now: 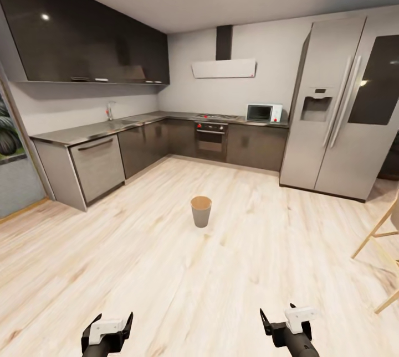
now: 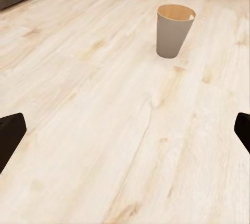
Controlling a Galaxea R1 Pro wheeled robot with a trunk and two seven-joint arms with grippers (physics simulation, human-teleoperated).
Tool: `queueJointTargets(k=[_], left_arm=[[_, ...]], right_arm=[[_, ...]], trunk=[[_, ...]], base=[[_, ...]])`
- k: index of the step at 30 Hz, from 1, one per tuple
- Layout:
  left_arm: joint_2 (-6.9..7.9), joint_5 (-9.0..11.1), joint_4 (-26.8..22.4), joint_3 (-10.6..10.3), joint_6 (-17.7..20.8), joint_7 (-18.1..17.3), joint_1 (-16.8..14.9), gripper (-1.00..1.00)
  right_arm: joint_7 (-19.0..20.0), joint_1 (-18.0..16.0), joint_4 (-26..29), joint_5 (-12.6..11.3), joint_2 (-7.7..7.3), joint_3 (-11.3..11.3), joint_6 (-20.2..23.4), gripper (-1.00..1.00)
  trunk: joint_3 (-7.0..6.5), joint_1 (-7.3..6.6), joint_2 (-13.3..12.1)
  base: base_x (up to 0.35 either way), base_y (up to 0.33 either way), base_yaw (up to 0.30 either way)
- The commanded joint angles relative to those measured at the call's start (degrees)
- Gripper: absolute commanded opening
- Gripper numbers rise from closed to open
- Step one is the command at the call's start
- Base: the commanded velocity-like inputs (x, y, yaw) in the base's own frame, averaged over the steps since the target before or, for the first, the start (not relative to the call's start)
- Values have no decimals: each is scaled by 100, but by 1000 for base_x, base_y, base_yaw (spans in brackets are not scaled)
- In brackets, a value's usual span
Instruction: Put the three can of soda from the living room inside the tash can in the kitchen.
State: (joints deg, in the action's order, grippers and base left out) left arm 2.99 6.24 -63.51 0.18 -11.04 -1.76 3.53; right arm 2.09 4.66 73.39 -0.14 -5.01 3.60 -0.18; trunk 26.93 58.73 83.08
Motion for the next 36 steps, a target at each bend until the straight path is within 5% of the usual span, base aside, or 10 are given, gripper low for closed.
queueJointTargets(k=[1,36], left_arm=[[0,0,41,0,-1,0,0,100],[-6,0,120,-36,-4,8,-1,100]], right_arm=[[-3,0,0,-1,0,0,0,100],[-4,-17,-107,0,0,0,0,100]], trunk=[[0,0,0],[0,0,0]], base=[[273,213,0],[302,145,0]])
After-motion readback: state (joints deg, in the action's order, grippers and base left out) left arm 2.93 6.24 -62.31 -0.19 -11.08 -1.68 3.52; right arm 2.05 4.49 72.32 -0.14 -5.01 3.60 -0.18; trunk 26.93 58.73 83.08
